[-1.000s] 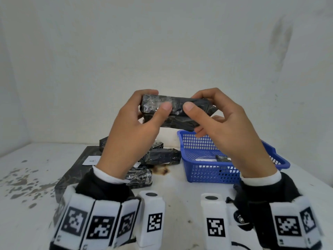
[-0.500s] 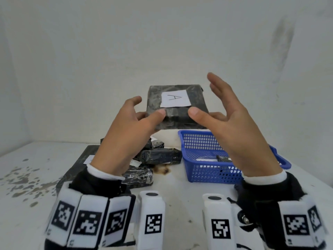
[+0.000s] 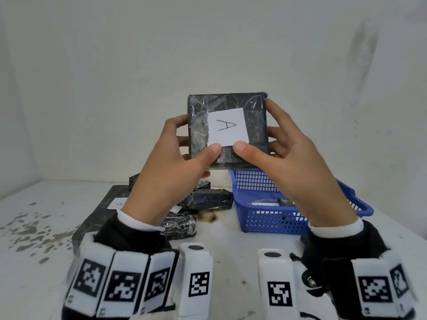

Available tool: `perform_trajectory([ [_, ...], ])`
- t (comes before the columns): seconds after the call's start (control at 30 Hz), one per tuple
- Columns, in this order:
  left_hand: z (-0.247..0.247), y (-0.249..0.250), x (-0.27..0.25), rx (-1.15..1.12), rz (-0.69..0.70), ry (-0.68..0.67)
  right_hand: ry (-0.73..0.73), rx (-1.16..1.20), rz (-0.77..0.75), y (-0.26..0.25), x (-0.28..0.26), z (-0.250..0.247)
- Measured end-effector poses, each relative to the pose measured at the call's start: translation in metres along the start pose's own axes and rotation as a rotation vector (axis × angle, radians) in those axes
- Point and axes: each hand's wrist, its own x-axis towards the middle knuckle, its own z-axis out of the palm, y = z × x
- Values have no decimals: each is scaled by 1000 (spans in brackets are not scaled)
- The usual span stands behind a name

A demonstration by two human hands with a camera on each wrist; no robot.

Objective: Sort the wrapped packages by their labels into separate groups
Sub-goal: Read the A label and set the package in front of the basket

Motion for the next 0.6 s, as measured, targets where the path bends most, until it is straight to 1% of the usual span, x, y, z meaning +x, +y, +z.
perform_trajectory([
  [0.17, -2, 2, 0, 52, 12, 24, 30, 15, -8, 1, 0, -3],
  [0.3, -2, 2, 0, 101, 29, 41, 25, 28, -16, -2, -1, -1],
  [0.4, -1, 1, 1, 112, 31, 56, 62, 54, -14, -2, -1, 2],
  [0.6, -2, 0, 1, 120, 18, 71, 88, 31, 25, -1, -2, 1],
])
